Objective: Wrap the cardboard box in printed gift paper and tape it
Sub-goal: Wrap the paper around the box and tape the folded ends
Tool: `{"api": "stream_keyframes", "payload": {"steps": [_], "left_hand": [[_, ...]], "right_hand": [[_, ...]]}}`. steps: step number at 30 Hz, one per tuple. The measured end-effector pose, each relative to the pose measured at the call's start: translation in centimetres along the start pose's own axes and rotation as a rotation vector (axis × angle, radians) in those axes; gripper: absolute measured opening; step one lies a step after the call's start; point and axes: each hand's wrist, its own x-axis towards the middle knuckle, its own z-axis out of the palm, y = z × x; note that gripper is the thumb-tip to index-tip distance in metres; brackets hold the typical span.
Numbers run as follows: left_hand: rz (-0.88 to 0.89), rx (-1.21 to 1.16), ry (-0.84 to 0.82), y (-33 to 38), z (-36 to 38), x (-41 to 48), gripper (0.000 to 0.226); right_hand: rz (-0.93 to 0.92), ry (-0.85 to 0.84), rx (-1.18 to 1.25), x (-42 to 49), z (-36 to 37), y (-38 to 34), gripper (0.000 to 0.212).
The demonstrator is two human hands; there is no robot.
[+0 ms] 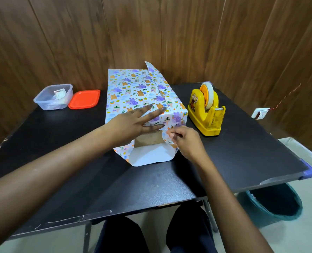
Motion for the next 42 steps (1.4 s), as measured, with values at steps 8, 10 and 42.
{"api": "stream_keyframes", "payload": {"steps": [8,10,42], "left_hand": [[-0.002,0.030,-0.027,0.0,0.3,0.1,0.095],[0.000,0.016,-0.002,-0.1,0.5,0.1,0.096],[-0.006,0.073,-0.072,0.6,-0.8,-0.2,0.095]], "right_hand": [[0.047,0.166,0.170,-0.1,1.2,0.2,0.020],[0.045,0.204,0.225,0.1,1.4,0.2,0.024],[0.127,0.321,0.014,1.8,-4.2,-0.4,0.023]]}}
